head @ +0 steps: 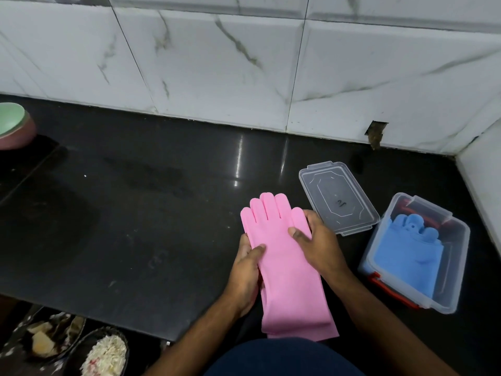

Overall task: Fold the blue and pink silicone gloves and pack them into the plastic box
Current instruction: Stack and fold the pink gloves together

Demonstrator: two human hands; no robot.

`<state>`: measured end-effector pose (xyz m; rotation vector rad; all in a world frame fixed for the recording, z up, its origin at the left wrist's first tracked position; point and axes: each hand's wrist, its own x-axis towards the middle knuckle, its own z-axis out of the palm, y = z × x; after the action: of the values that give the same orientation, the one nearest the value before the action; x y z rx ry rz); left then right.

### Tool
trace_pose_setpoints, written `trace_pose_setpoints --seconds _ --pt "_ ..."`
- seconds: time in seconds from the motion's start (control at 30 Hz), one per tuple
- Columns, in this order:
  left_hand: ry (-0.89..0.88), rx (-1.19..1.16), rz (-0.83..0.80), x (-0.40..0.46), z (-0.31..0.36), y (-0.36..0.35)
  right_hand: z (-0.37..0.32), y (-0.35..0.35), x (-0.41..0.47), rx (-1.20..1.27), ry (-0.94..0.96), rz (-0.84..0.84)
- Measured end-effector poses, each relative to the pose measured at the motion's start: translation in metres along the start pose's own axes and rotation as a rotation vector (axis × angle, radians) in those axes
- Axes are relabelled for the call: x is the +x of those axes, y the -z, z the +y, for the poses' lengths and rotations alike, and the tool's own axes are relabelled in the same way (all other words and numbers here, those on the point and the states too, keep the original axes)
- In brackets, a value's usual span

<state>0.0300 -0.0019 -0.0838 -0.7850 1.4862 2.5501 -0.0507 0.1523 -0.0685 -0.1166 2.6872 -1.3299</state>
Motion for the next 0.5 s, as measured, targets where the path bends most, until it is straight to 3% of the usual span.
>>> trace_pose_setpoints --seconds 0.17,0.5 --pt "-0.005 0.089 -0.003 0.0018 -0.0008 0.0039 0.0018 -0.0031 -0.0009 -0.047 0.000 0.060" --pt "0.001 0.088 -0.011 0.0047 -0.0026 0.0080 -0.0004 0.0016 -0.0048 -0.097 -0.009 0.025"
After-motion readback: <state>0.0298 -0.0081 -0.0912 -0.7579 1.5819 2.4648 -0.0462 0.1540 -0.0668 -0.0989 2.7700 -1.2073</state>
